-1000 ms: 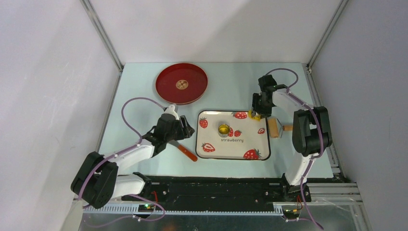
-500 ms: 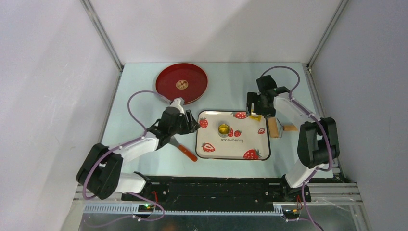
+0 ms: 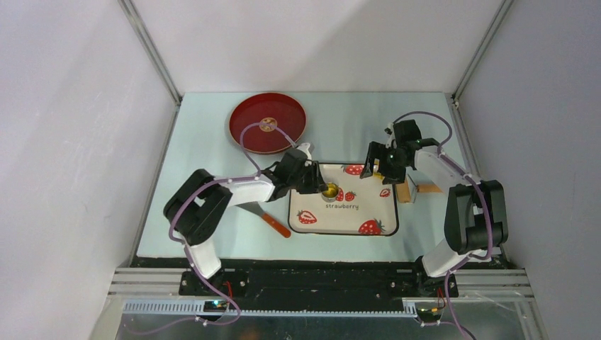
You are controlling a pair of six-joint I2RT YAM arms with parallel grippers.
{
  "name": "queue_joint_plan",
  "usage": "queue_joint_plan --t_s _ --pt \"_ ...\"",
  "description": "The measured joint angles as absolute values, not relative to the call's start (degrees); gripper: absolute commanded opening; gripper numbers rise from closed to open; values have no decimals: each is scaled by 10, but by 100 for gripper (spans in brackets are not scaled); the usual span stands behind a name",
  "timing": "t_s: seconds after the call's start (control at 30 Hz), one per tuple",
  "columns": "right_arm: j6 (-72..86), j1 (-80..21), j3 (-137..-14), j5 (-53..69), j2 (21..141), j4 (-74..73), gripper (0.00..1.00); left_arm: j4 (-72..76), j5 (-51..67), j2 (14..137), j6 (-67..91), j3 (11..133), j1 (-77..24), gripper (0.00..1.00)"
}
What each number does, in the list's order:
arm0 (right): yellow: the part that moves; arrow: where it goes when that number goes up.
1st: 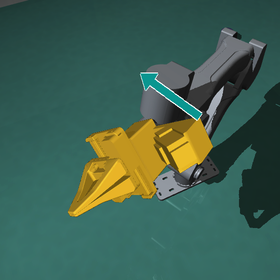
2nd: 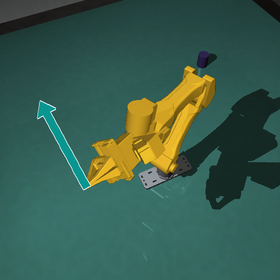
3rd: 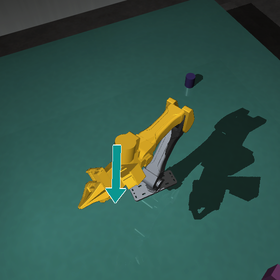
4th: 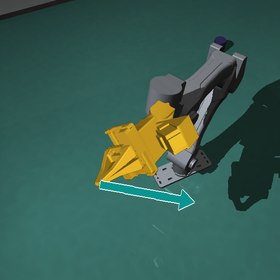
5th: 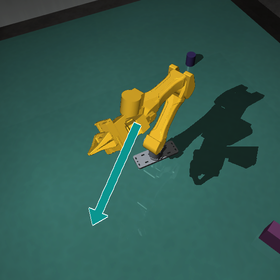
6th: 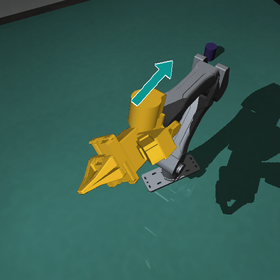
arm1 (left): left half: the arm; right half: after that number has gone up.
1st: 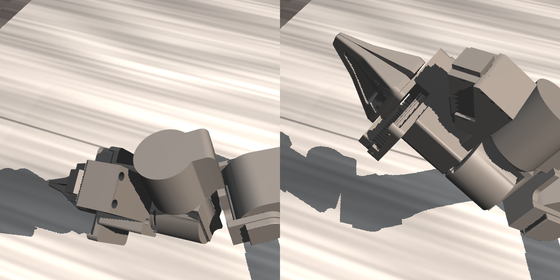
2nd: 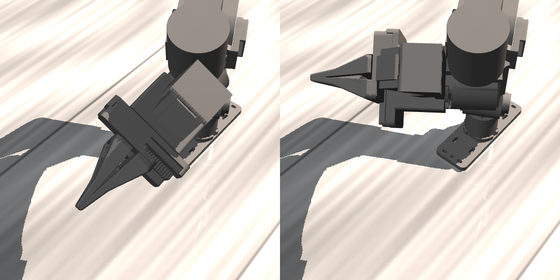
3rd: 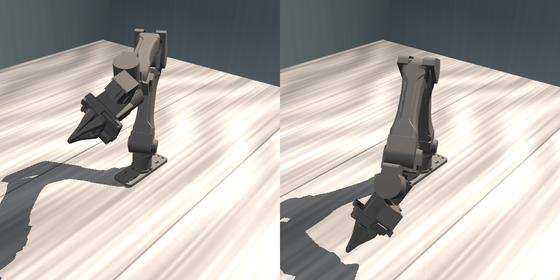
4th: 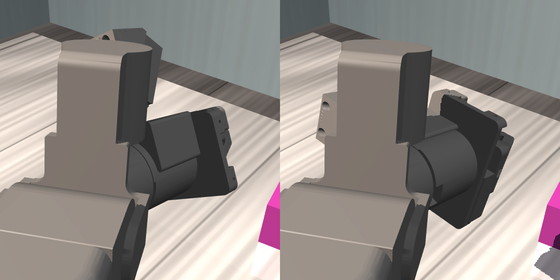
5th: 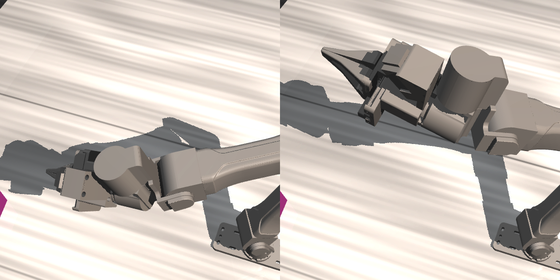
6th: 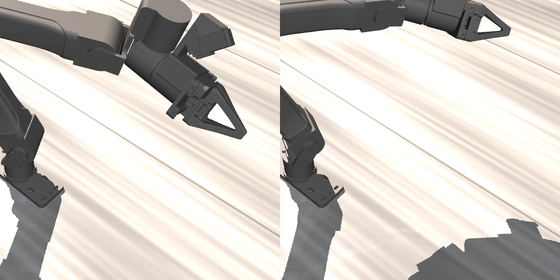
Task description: Roll out the dumpling wrappers from the dough
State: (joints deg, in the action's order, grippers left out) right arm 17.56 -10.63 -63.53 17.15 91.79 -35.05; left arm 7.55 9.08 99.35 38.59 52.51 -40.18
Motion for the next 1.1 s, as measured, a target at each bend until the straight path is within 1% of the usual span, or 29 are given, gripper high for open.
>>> queue_joint_plan --t_s 0.13,0.27,0.37,0.53,0.87,0.97,1.07,1.1 --pt "176 -98 -622 191 908 -345 88 74 79 1030 400 537 -411 38" --pt "176 -96 -617 204 903 -339 88 71 76 1042 406 540 -413 37" --pt "176 -96 -617 209 903 -338 88 71 72 1043 406 544 -415 37" --pt "176 -95 -617 217 902 -335 88 70 66 1043 406 545 -419 41" --pt "176 -96 -615 225 902 -334 88 58 60 1027 406 545 -424 37" --pt "176 -97 -615 226 902 -333 88 58 58 1017 406 545 -427 27" --pt "178 -100 -615 229 902 -332 88 55 55 1015 405 545 -429 22" --pt "178 -100 -615 230 902 -332 88 52 53 1015 405 545 -429 19"
